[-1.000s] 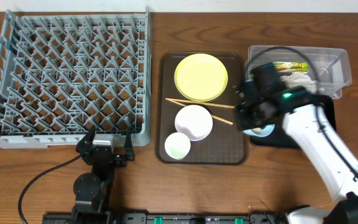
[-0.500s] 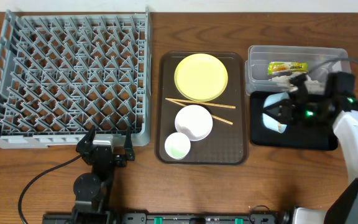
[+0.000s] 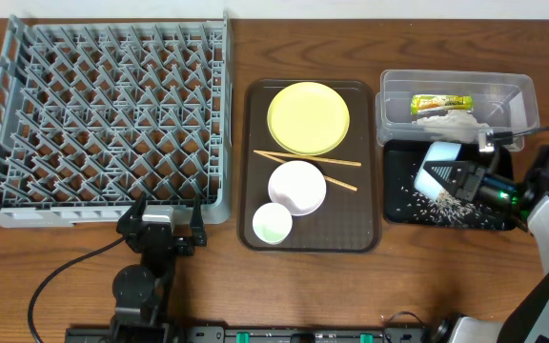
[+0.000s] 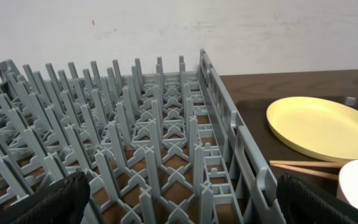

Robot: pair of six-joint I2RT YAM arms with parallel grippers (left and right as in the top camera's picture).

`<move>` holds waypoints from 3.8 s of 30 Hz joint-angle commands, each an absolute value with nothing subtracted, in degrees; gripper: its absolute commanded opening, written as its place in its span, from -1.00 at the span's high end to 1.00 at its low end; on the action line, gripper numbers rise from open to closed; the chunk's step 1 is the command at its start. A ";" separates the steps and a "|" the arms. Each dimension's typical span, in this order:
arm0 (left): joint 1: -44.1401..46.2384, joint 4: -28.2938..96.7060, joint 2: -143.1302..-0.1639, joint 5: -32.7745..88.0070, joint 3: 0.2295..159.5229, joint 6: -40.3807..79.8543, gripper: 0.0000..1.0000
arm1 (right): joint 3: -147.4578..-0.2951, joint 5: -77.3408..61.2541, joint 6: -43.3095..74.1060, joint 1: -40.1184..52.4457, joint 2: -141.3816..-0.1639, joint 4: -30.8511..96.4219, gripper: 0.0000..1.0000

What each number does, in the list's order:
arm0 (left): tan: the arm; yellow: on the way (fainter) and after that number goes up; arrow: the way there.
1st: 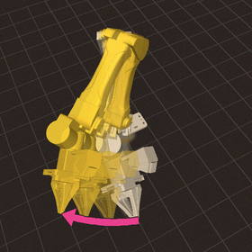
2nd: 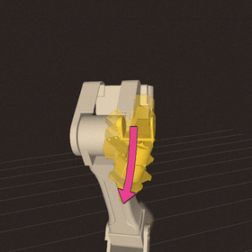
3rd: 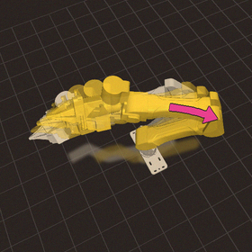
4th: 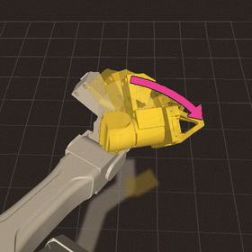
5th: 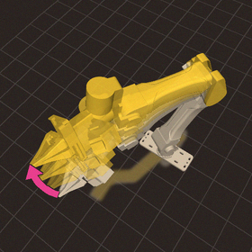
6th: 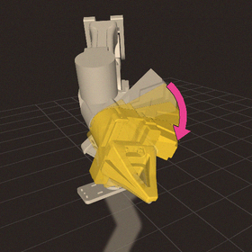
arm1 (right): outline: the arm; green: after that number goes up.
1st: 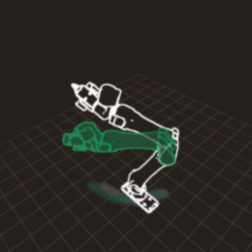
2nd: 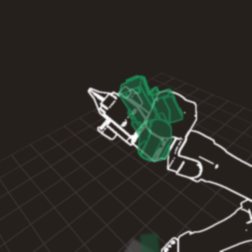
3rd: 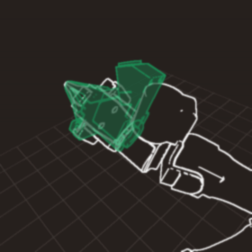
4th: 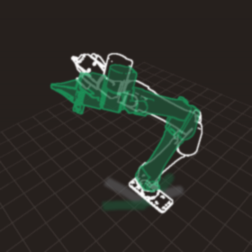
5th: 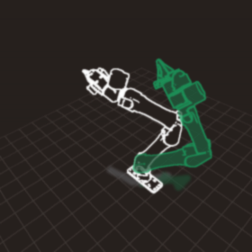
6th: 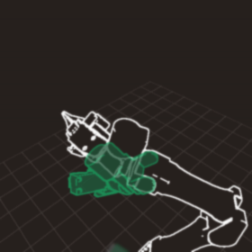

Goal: Sort waste into correct bins and load items into the dishwasher
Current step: 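Lift the blue bowl and tip the rice onto the black tray, then return the blue bowl to the brown tray with the right gripper, then grasp the white cup with the right gripper and lift it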

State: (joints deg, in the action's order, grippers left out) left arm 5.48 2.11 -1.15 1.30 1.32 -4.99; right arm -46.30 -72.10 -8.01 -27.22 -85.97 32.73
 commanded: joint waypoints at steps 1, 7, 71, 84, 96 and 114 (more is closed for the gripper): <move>5.54 4.19 -1.08 0.16 0.27 -5.98 -0.93 | -45.95 -82.08 -8.21 -29.85 -85.19 32.32 0.97; 5.54 4.19 -1.08 0.16 0.27 -5.98 -0.93 | -45.93 -89.36 -10.24 -36.29 -85.93 32.34 0.97; 5.54 4.19 -1.08 0.16 0.27 -5.98 -0.93 | -65.41 -23.05 12.75 23.09 -80.73 47.99 0.98; 5.54 4.19 -1.08 0.16 0.27 -5.98 -0.93 | -67.26 -4.56 11.31 34.92 -88.99 55.90 0.97; 5.54 4.19 -1.08 0.16 0.27 -5.98 -0.93 | -67.26 -3.03 11.77 39.09 -100.68 55.96 0.97; 5.54 4.19 -1.08 0.16 0.27 -5.96 -0.93 | -68.34 -6.74 12.08 40.14 -101.47 55.99 0.78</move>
State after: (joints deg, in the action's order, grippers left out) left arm 5.48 2.11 -1.15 1.30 1.32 -4.99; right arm -66.78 -4.36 11.97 40.05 -101.54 56.03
